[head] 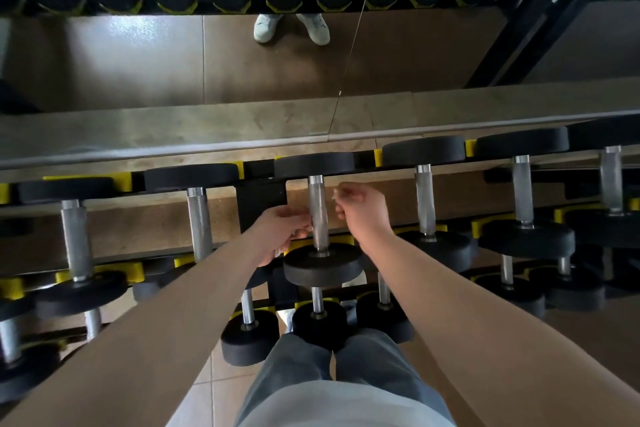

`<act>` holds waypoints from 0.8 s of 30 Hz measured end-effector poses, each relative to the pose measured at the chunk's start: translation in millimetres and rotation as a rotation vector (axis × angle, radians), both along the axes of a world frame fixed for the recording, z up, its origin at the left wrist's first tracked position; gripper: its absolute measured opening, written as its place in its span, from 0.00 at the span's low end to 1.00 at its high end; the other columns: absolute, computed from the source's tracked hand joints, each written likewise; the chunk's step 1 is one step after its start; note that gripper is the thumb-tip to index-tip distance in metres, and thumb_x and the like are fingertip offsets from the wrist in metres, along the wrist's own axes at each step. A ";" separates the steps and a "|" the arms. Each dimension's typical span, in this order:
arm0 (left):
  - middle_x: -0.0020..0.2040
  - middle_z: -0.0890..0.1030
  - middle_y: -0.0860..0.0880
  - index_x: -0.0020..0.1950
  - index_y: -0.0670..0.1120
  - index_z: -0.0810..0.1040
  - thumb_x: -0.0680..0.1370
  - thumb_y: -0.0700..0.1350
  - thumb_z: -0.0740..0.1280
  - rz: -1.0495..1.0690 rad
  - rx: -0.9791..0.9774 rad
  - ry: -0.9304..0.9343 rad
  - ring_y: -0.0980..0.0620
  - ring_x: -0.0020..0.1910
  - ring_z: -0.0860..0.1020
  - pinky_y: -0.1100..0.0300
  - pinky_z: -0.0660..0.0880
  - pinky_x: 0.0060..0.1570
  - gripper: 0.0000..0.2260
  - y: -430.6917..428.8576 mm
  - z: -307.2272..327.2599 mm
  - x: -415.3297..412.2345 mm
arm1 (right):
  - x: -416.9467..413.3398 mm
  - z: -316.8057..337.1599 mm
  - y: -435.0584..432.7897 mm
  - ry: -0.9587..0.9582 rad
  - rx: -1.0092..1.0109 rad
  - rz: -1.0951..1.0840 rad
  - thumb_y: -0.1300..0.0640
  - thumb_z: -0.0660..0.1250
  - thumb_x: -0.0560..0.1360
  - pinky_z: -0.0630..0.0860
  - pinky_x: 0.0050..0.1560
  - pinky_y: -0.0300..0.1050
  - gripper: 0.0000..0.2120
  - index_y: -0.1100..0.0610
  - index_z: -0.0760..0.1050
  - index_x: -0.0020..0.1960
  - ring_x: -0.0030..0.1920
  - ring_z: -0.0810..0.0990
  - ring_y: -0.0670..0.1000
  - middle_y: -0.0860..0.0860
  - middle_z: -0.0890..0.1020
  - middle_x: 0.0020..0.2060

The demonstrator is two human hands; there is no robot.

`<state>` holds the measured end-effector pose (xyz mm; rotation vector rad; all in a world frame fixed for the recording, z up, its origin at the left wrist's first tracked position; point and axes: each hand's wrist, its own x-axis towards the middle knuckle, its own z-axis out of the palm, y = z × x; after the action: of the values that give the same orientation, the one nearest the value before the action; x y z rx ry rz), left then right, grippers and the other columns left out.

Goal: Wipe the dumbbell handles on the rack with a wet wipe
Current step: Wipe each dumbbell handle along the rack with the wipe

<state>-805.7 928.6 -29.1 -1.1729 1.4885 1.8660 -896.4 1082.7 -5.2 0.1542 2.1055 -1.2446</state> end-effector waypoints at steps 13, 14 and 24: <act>0.34 0.77 0.49 0.58 0.50 0.82 0.81 0.45 0.71 -0.036 -0.011 0.004 0.55 0.27 0.67 0.63 0.60 0.27 0.06 3.9 6.0 0.6 | -15.2 -7.0 -4.4 -0.137 0.195 0.368 0.57 0.66 0.83 0.77 0.48 0.43 0.07 0.55 0.81 0.57 0.49 0.82 0.50 0.52 0.84 0.51; 0.34 0.77 0.49 0.57 0.51 0.82 0.81 0.46 0.71 -0.037 -0.025 -0.001 0.55 0.27 0.66 0.62 0.60 0.28 0.06 4.2 6.9 0.3 | -16.6 -5.3 -9.0 -0.129 0.152 0.248 0.57 0.66 0.83 0.78 0.48 0.43 0.06 0.55 0.81 0.54 0.48 0.82 0.50 0.53 0.84 0.50; 0.39 0.73 0.48 0.56 0.45 0.82 0.82 0.43 0.67 0.111 0.030 0.070 0.56 0.29 0.67 0.64 0.59 0.22 0.06 7.0 26.3 -2.0 | 5.6 5.2 22.5 -0.017 0.360 0.717 0.51 0.69 0.81 0.78 0.58 0.44 0.13 0.53 0.81 0.63 0.55 0.82 0.47 0.50 0.84 0.59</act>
<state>-807.7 935.6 -2.7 -1.2099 1.4535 2.0148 -890.8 1105.2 0.0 -0.4014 2.0685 -0.4393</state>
